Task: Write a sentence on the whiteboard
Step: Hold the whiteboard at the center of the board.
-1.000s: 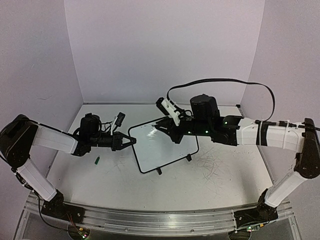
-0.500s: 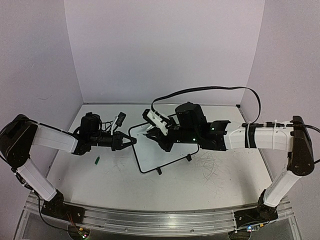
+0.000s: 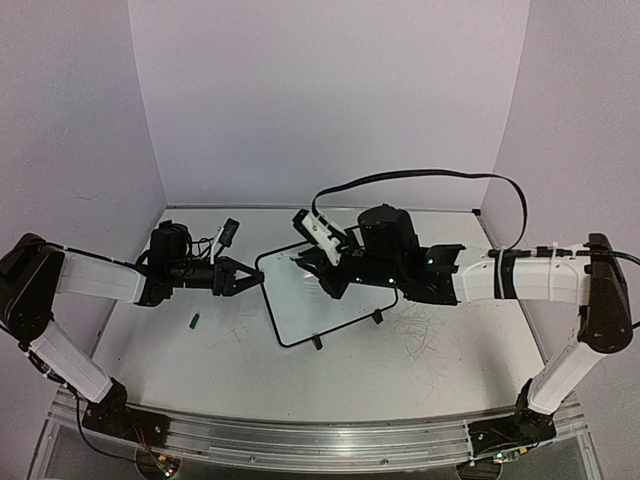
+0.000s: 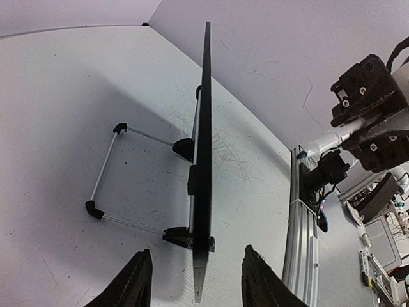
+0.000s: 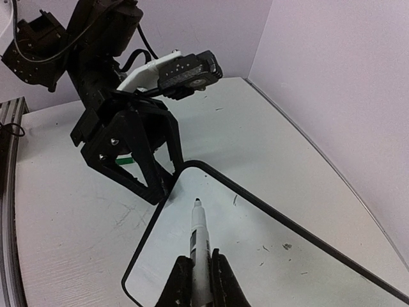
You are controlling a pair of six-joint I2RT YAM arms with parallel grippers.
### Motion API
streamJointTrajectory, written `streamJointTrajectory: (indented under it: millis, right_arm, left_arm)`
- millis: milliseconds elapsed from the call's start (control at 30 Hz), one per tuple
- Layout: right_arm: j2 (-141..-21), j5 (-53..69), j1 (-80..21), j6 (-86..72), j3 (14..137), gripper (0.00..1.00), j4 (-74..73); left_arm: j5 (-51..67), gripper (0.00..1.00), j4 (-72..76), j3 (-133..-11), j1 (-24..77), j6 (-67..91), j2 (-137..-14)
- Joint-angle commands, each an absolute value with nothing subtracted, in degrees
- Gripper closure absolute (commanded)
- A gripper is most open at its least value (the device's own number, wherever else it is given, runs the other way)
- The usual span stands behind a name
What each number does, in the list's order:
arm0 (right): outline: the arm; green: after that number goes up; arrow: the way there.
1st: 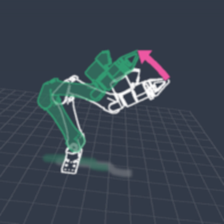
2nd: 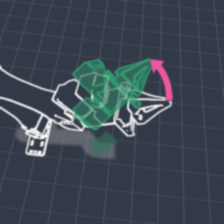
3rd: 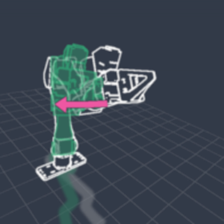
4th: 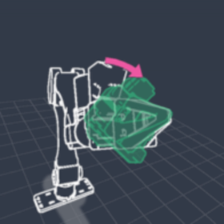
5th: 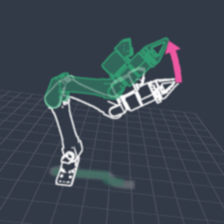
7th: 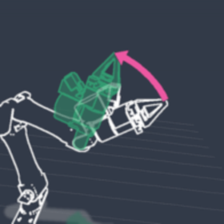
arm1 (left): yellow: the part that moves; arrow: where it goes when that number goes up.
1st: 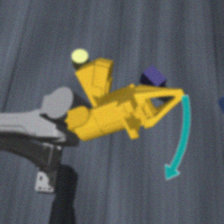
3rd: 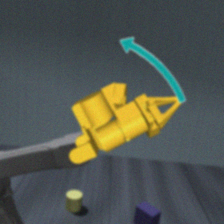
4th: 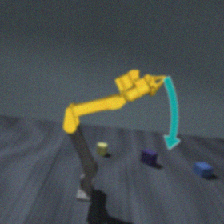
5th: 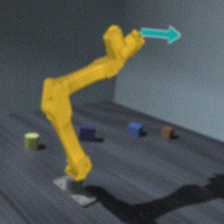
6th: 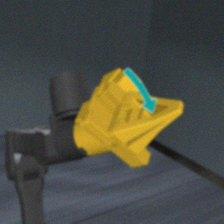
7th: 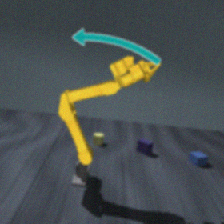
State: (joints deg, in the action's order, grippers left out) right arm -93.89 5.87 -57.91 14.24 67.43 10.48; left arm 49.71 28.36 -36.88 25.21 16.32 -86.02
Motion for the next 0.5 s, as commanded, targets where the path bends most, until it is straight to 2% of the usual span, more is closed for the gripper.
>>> streamJointTrajectory:
  millis: [0, 33, 167, 467]
  right_arm:
    - [-90.32, 2.64, -58.11, 12.06, 66.52, 0.96, 14.94]
    - [-90.14, 2.32, -58.13, 11.86, 66.29, 0.95, 15.30]
    - [-89.72, 1.51, -58.13, 11.48, 65.50, 1.00, 16.48]
    - [-89.90, 4.99, -58.14, 12.93, 65.23, 1.00, 16.79]
  left_arm:
    - [49.07, 0.50, 28.70, -36.27, 25.23, 16.29, -83.34]
    - [48.96, 0.50, 28.71, -36.32, 25.24, 16.33, -83.62]
    - [50.31, 0.49, 29.14, -36.86, 25.22, 17.10, -86.16]
    - [49.70, 0.47, 34.68, -32.02, 25.24, 20.92, -84.91]
